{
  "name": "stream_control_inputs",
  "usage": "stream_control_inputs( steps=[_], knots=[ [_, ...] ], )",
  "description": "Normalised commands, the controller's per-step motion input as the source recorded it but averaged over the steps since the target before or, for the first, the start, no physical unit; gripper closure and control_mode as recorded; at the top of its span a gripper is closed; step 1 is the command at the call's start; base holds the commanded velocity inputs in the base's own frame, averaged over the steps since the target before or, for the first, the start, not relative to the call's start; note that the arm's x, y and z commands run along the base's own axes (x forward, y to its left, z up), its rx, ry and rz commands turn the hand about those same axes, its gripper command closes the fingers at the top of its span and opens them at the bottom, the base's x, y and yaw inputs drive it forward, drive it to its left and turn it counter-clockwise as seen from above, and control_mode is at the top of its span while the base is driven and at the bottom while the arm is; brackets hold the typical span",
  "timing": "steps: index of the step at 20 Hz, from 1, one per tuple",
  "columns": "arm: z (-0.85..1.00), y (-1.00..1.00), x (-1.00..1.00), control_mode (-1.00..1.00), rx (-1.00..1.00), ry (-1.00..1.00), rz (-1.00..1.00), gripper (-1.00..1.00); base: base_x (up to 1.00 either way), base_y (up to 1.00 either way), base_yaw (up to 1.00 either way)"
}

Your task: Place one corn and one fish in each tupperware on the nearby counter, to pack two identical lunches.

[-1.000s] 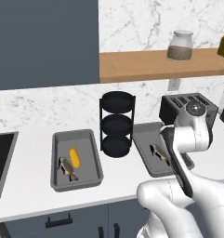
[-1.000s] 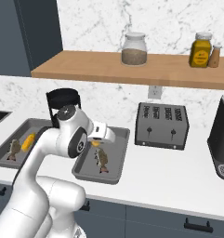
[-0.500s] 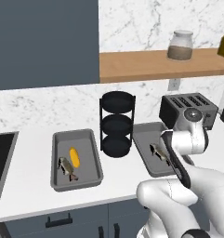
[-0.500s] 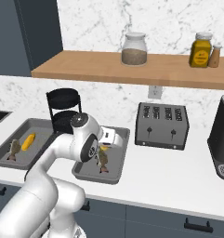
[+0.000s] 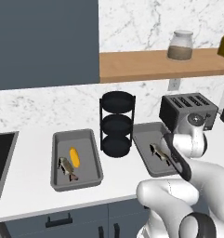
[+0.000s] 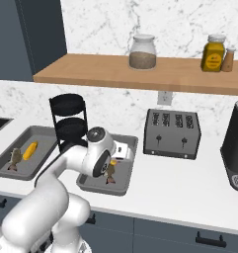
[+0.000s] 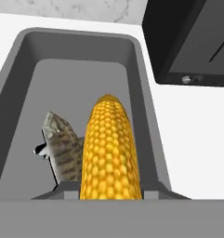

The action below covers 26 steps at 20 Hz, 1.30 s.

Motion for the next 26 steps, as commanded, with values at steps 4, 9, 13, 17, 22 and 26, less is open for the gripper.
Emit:
stream_control_inputs(
  steps=[4,9,13,17,22,26],
  knots=[
    [-0.20,0.00,0.19,-1.00,0.00,0.00,0.00,1.00,0.00,0.00,0.00],
    [-0.06,0.00,0.29,-1.00,0.00,0.00,0.00,-1.00,0.00,0.00,0.00],
    [0.00,0.00,0.24,-1.00,0.00,0.00,0.00,-1.00,0.00,0.00,0.00],
    [0.00,0.00,0.15,-1.00,0.00,0.00,0.00,-1.00,0.00,0.00,0.00],
    [0.01,0.00,0.01,-1.00,0.00,0.00,0.00,-1.00,0.00,0.00,0.00],
    [0.10,0.01,-0.26,-1.00,0.00,0.00,0.00,-1.00,0.00,0.00,0.00]
  ],
)
